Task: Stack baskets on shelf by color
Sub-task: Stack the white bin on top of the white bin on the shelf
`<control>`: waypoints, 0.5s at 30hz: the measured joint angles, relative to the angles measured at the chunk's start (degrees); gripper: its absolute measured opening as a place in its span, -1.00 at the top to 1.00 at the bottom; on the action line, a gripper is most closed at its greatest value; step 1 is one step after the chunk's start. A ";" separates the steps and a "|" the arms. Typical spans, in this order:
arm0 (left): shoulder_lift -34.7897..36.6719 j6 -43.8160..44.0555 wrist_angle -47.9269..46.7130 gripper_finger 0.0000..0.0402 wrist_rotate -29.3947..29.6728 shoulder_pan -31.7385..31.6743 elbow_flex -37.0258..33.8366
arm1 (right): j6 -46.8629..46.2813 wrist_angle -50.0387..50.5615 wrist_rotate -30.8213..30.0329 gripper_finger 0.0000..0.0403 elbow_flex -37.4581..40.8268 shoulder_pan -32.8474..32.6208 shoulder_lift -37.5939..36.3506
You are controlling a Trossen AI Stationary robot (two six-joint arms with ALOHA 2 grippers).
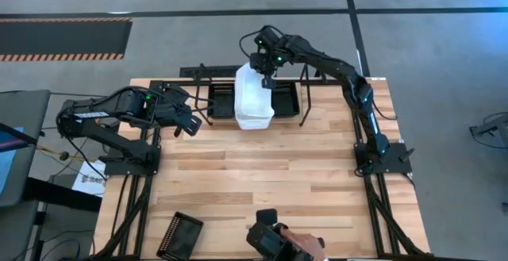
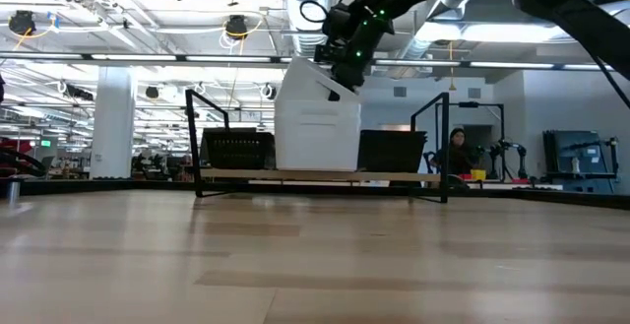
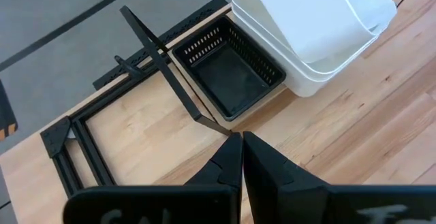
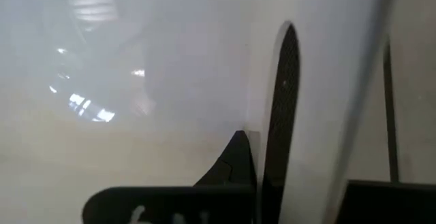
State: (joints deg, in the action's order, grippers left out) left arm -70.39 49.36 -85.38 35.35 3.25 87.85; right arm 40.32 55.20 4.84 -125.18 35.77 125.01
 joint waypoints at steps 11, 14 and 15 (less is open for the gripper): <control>0.00 0.68 0.02 1.00 0.02 0.00 0.00 | 0.01 2.68 -0.37 1.00 -0.05 0.33 -0.02; 0.00 0.68 0.02 1.00 0.04 -0.01 0.00 | 0.02 3.19 -0.41 1.00 -0.05 0.28 -0.02; 0.00 0.68 0.02 1.00 0.04 -0.01 0.00 | 0.02 3.19 -0.43 1.00 -0.05 0.24 -0.02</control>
State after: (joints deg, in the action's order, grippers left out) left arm -70.39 50.04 -85.36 35.40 3.24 87.85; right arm 40.34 58.39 4.40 -125.23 36.01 124.99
